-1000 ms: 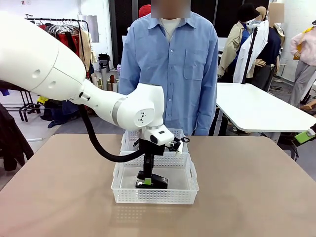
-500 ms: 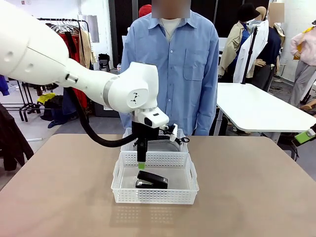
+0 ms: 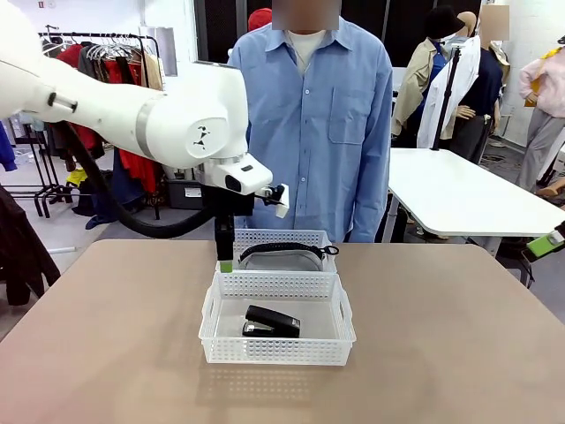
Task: Distribute items into two baskets.
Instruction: Place the picked Stapler into the Organizing basket as instructed by the person.
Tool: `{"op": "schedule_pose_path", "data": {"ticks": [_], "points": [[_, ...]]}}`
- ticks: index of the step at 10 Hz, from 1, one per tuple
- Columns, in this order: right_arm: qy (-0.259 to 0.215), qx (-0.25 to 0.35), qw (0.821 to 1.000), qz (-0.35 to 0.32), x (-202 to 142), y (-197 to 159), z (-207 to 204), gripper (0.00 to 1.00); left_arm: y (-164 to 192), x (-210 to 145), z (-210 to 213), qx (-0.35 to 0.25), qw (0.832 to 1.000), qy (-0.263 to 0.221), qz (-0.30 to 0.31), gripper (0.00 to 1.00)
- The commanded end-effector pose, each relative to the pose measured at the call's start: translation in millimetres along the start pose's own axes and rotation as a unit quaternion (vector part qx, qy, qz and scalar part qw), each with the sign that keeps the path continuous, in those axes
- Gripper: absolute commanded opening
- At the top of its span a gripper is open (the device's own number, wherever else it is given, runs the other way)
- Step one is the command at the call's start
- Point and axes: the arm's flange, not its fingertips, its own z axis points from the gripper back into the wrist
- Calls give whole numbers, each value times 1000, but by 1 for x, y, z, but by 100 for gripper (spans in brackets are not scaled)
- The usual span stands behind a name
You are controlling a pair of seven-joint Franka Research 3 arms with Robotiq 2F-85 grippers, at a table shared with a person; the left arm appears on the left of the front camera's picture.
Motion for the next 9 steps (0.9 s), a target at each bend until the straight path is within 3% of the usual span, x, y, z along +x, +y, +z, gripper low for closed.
{"op": "schedule_pose_path", "data": {"ticks": [1, 9], "points": [[-4, 3, 1000, 4, 0, 1, 1, 100, 1, 9, -4, 2, 1000, -6, -9, 100], [-4, 3, 1000, 4, 0, 1, 1, 100, 1, 9, -4, 2, 1000, -6, -9, 100]]}}
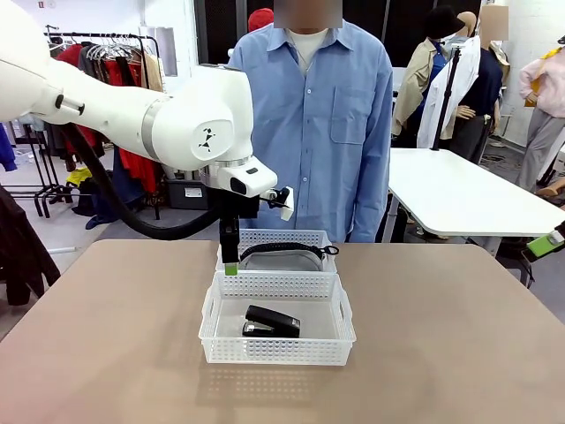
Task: Distribute items into two baskets.
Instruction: Place the picked Stapler into the Organizing basket as instructed by the person.
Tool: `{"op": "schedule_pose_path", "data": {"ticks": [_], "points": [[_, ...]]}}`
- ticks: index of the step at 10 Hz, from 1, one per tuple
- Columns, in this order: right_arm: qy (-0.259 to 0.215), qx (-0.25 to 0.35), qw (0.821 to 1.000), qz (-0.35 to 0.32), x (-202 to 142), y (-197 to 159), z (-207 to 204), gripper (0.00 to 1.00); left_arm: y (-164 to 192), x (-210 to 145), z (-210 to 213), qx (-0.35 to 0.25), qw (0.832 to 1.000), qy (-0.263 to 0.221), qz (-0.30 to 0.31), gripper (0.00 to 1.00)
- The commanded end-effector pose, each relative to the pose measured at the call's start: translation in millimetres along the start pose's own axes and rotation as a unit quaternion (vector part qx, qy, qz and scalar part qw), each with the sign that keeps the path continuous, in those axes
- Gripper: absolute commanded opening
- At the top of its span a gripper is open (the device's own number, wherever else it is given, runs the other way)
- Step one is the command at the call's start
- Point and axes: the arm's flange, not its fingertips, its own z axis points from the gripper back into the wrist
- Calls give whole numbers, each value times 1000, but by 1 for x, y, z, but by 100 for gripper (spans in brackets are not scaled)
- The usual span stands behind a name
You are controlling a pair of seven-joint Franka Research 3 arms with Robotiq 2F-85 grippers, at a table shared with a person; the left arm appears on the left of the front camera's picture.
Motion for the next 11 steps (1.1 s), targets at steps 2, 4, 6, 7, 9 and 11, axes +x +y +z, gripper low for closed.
{"op": "schedule_pose_path", "data": {"ticks": [2, 4, 6, 7, 9, 11], "points": [[-4, 3, 1000, 4, 0, 1, 1, 100, 2, -3, 1, 6, 1000, -3, 2, 100], [-4, 3, 1000, 4, 0, 1, 1, 100, 0, 0, 0, 0, 1000, 0, 0, 100], [-4, 3, 1000, 4, 0, 1, 1, 100, 3, -57, 52, 58, 991, -29, 118, 100], [-4, 3, 1000, 4, 0, 1, 1, 100, 0, -88, 70, 78, 984, -34, 155, 100], [-4, 3, 1000, 4, 0, 1, 1, 100, -10, -160, 99, 90, 966, -79, 229, 100], [-4, 3, 1000, 4, 0, 1, 1, 100, -27, -237, 111, 104, 935, -142, 309, 100]]}}
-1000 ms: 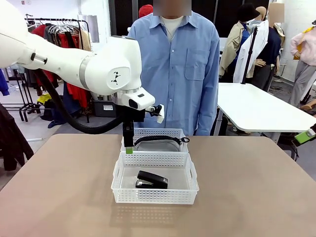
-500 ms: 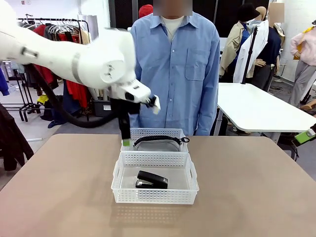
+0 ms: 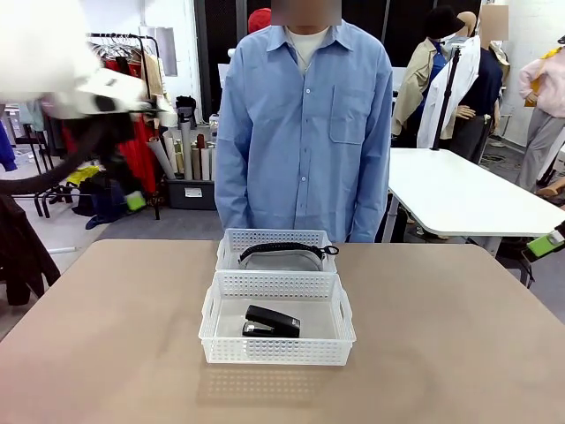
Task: Distribute items into two baskets.
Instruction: Place the picked Stapler into the Organizing basket as instructed by the person.
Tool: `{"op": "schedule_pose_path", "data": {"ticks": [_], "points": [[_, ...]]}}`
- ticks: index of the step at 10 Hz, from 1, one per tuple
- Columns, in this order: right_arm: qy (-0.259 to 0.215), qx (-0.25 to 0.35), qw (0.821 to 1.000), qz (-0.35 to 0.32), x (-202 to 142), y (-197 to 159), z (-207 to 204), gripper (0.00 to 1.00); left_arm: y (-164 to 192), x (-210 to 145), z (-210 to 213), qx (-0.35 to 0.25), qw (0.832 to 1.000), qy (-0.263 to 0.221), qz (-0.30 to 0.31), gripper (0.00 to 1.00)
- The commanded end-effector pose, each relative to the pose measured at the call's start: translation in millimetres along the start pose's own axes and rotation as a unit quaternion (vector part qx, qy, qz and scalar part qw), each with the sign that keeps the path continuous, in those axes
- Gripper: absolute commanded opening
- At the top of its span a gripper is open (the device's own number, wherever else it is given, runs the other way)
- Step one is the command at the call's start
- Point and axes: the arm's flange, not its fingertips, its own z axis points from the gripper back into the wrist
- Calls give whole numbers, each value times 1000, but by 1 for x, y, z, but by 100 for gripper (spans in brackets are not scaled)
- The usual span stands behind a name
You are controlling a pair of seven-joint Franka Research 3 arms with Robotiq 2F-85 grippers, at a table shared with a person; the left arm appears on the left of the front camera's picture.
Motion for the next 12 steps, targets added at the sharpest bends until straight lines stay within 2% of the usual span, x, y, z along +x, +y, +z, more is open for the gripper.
{"op": "schedule_pose_path", "data": {"ticks": [1, 3, 5, 8, 10, 12], "points": [[-4, 3, 1000, 4, 1, 1, 0, 100, 9, -56, -6, 3, 996, -55, 63, 100], [-4, 3, 1000, 4, 1, 1, 0, 100, 27, -98, -21, -16, 988, -105, 112, 100], [-4, 3, 1000, 4, 1, 1, 0, 100, 43, -153, -24, -18, 968, -178, 177, 100], [-4, 3, 1000, 4, 1, 1, 0, 100, 59, -213, -20, -7, 940, -239, 242, 100], [-4, 3, 1000, 4, 1, 1, 0, 100, 70, -224, -20, -12, 933, -251, 257, 100], [-4, 3, 1000, 4, 1, 1, 0, 100, 80, -220, -22, -23, 932, -256, 256, 100]]}}
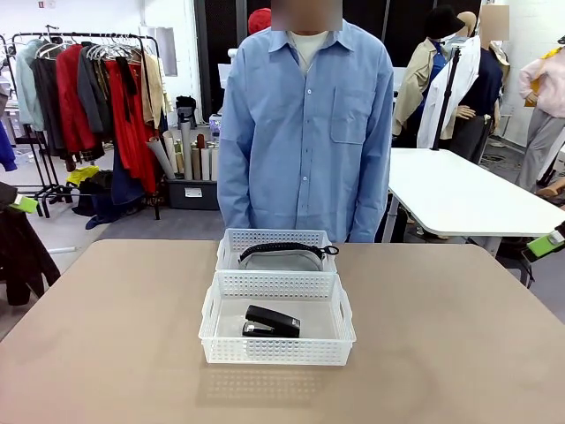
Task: Distribute items into two baskets.
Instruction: Place the picked Stapler into the Organizing basket as instructed by the person.
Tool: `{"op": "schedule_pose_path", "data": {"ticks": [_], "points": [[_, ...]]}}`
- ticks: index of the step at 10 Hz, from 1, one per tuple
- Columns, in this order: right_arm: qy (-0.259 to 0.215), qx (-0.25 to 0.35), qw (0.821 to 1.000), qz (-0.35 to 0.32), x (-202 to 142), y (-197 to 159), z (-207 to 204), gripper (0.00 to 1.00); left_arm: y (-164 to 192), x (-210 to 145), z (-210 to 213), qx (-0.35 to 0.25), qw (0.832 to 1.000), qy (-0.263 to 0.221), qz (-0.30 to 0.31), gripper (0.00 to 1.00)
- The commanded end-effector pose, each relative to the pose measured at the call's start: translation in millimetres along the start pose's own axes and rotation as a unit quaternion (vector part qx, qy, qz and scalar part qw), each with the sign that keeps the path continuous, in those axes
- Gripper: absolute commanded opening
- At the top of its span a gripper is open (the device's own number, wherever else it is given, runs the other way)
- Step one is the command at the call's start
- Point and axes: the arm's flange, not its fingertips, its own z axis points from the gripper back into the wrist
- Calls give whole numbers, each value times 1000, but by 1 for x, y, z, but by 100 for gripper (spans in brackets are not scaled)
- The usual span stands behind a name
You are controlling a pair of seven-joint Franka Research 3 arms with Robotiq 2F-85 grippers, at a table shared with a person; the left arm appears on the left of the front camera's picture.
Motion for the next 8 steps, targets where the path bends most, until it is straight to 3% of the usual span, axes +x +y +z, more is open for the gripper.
{"op": "schedule_pose_path", "data": {"ticks": [1, 2, 8], "points": [[-4, 3, 1000, 4, 1, 1, 0, 100, -1, 6, -14, -29, 999, 4, -18, 100], [-4, 3, 1000, 4, 1, 1, 0, 100, 0, 0, 0, 0, 1000, 0, 0, 100], [-4, 3, 1000, 4, 1, 1, 0, 100, 0, 0, 0, 0, 1000, 0, 0, 100]]}}
